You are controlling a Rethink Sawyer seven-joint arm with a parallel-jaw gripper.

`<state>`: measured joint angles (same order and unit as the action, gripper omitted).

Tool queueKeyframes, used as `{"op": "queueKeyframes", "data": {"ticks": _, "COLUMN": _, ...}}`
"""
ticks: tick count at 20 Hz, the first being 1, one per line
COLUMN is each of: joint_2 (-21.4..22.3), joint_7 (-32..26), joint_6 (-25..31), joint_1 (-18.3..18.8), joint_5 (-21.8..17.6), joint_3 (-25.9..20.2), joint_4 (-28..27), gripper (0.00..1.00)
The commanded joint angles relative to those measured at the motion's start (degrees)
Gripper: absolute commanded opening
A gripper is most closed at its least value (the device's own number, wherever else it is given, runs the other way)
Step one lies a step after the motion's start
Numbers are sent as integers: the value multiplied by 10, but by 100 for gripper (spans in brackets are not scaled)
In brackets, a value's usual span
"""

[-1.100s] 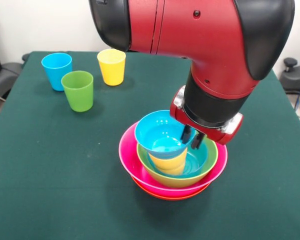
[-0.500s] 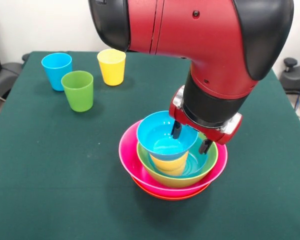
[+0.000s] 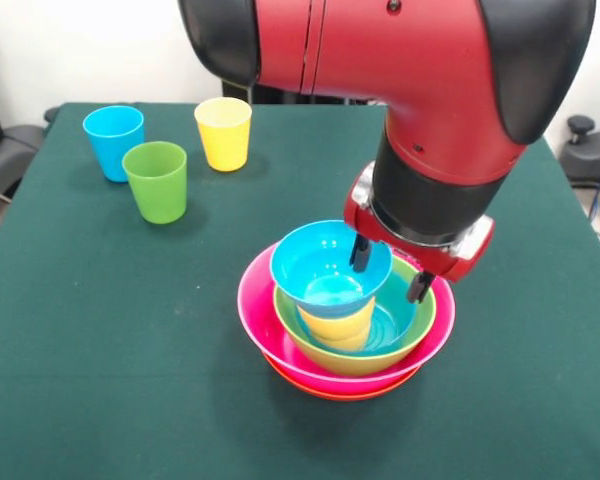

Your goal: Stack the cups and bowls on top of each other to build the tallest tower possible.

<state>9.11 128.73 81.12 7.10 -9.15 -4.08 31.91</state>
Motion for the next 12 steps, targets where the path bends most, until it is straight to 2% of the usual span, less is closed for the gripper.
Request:
{"op": "queueKeyframes", "data": {"ticks": 1, "joint_2": 57, "joint_7": -45, "joint_6": -21, "joint_1": 0, "joint_5": 9, "joint_3": -20, "joint_4": 99, "gripper": 100}}
{"op": "queueKeyframes", "data": {"ticks": 2, "joint_2": 61, "joint_7": -46, "joint_6": -22, "joint_1": 0, "joint_5": 9, "joint_3": -20, "joint_4": 103, "gripper": 100}}
{"op": "queueKeyframes", "data": {"ticks": 7, "joint_2": 122, "joint_7": -58, "joint_6": -77, "joint_1": 7, "joint_5": 19, "joint_3": -21, "joint_4": 199, "gripper": 100}}
{"op": "queueKeyframes", "data": {"ticks": 12, "joint_2": 168, "joint_7": -58, "joint_6": -106, "joint_1": 5, "joint_5": 7, "joint_3": -10, "joint_4": 256, "gripper": 100}}
